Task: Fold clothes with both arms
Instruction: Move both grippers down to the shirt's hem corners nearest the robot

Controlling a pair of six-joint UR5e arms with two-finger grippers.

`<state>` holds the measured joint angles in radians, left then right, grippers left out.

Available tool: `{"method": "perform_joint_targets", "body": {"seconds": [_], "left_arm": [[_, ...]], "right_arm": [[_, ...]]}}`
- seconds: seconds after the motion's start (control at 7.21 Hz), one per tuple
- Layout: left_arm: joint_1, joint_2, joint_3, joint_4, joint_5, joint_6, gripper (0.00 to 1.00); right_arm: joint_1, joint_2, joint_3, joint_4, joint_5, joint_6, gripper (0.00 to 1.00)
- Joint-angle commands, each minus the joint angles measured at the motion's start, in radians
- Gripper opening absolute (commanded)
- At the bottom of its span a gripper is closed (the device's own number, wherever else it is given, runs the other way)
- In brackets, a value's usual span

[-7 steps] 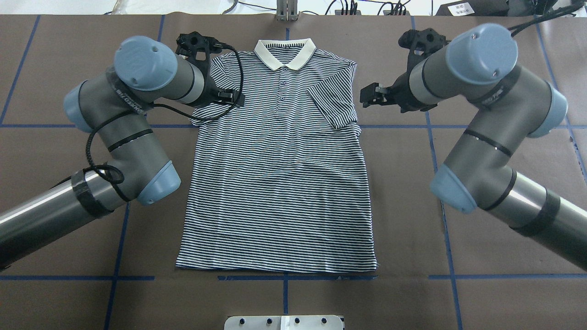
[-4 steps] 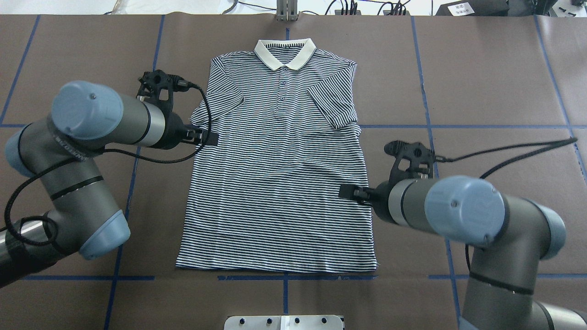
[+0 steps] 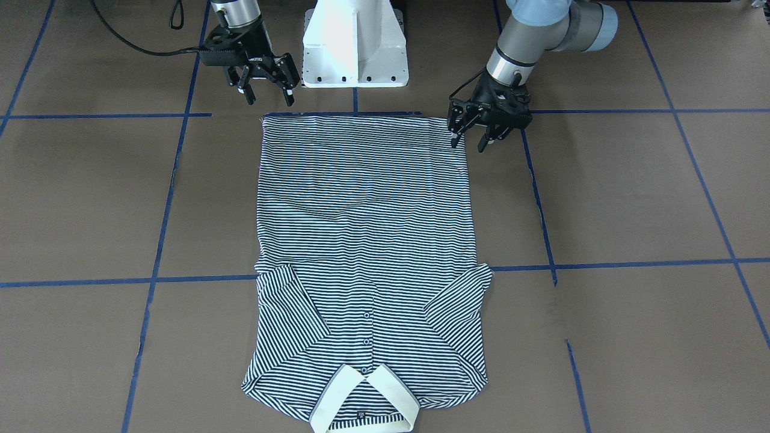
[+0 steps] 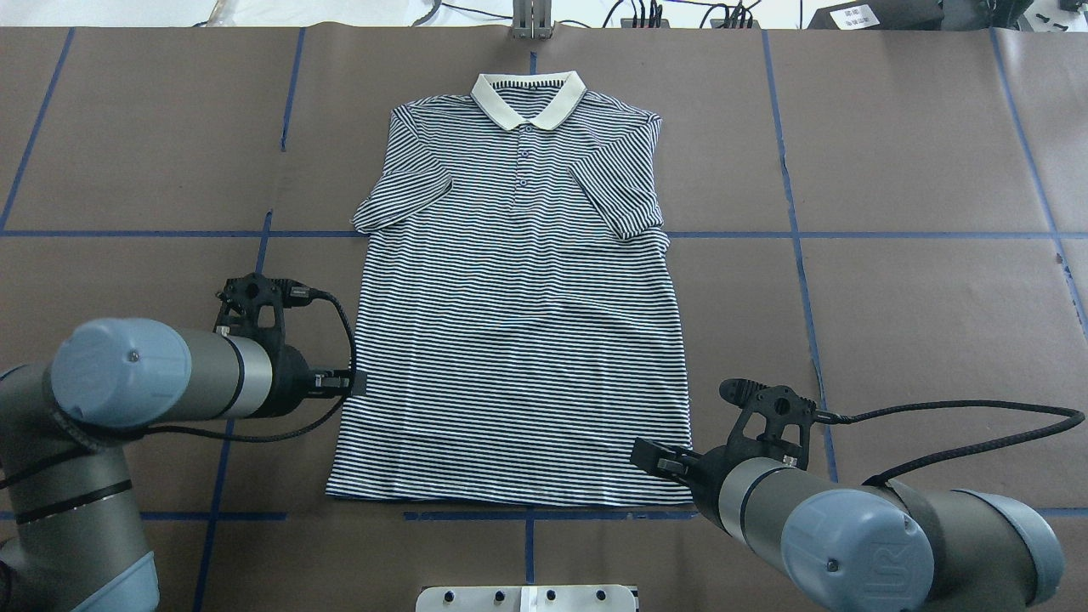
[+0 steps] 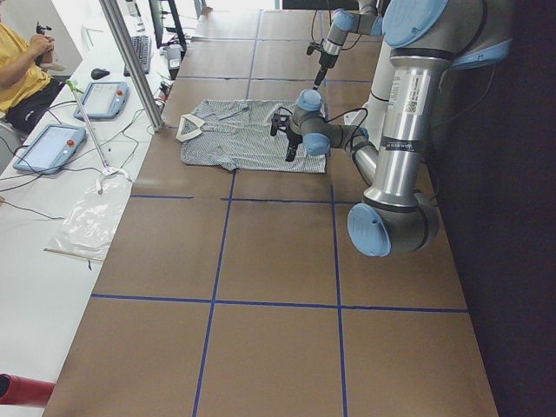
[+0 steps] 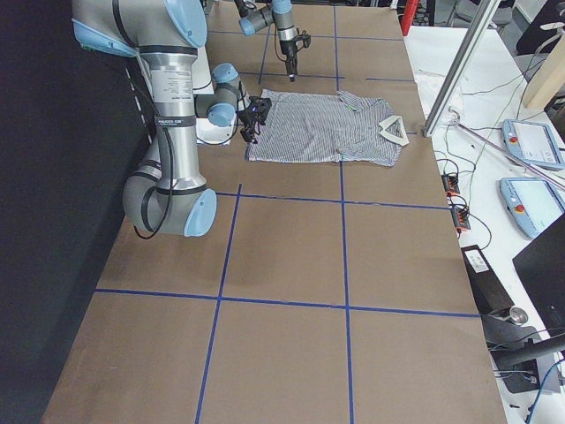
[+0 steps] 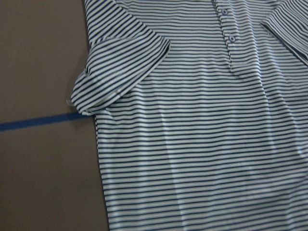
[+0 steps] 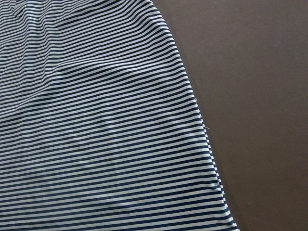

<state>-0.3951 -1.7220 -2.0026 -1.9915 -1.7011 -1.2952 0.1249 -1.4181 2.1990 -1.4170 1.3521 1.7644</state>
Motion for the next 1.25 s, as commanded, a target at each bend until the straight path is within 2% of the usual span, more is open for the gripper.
{"method": "perform_joint_targets", "body": {"seconds": [0.0, 0.42, 1.11], "left_arm": [[0.123, 0.038, -0.007, 0.000, 0.078, -0.120, 0.61], [0.142, 0.059, -0.005, 0.002, 0.081, -0.122, 0.61], [0.156, 0.061, 0.001, 0.002, 0.081, -0.131, 0.50]], "right_arm": [[-0.005, -0.004, 0.001, 0.000, -0.008, 0.004, 0.96], [-0.005, -0.005, 0.001, 0.000, -0.008, 0.003, 0.96], [-0.005, -0.005, -0.001, 0.000, -0.008, 0.003, 0.96]]}}
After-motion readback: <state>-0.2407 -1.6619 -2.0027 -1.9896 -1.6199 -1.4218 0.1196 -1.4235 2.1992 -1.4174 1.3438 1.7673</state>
